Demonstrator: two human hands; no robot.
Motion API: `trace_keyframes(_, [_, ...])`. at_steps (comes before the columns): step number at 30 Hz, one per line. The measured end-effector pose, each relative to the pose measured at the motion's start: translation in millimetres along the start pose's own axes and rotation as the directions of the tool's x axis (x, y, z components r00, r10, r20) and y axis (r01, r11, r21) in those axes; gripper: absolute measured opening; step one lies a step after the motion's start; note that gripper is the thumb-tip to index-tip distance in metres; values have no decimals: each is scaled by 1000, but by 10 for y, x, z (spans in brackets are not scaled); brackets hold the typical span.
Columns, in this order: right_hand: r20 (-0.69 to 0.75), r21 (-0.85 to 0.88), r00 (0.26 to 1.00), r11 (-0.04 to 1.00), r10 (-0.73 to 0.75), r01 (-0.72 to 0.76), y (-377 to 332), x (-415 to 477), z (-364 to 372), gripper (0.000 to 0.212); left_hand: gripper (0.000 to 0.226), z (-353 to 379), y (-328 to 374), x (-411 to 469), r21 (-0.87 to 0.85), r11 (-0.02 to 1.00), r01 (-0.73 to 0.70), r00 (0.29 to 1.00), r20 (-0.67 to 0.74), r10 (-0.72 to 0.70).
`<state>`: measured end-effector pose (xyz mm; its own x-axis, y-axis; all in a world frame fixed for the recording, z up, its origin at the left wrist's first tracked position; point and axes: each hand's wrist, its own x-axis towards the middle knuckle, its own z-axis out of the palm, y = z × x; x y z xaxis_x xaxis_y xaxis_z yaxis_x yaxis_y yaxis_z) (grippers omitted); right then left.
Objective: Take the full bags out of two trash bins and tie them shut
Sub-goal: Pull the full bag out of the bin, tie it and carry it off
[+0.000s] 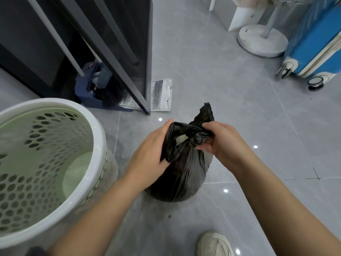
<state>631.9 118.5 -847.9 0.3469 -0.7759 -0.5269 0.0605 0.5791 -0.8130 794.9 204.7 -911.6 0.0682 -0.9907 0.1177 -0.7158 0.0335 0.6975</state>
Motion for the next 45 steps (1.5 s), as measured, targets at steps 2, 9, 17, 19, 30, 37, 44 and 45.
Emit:
trace_keyframes(2, [-26,-112,1000,994,-16,13,-4,1,-5,19,42,56,4,81,-335,935,115,974,-146,-173])
trace_keyframes(9, [13,-681,980,716,-200,155,34,-38,-24,22,13,9,178,178,-672,708,217,956,0,-293])
trace_keyframes(17, [220,-743,942,582,-255,331,-56,-91,-4,32,23,142,118,150,-390,907,157,987,38,-155])
trace_keyframes(19, [216,-667,927,648,-305,368,-97,-81,-46,25,25,152,113,166,-492,837,240,968,52,-248])
trace_keyframes(30, [187,-549,952,778,-242,306,569,138,-687,98,24,30,57,128,-695,513,504,815,186,-548])
trace_keyframes(37, [120,-441,918,808,-377,390,653,148,-294,20,22,-125,100,202,-633,622,460,870,180,-460])
trace_keyframes(44, [4,130,941,933,-339,335,551,95,-123,22,14,-262,58,217,-518,737,434,901,247,-358])
trace_keyframes(45, [8,213,946,925,-325,316,511,104,-118,20,14,-278,64,214,-509,744,433,901,267,-341])
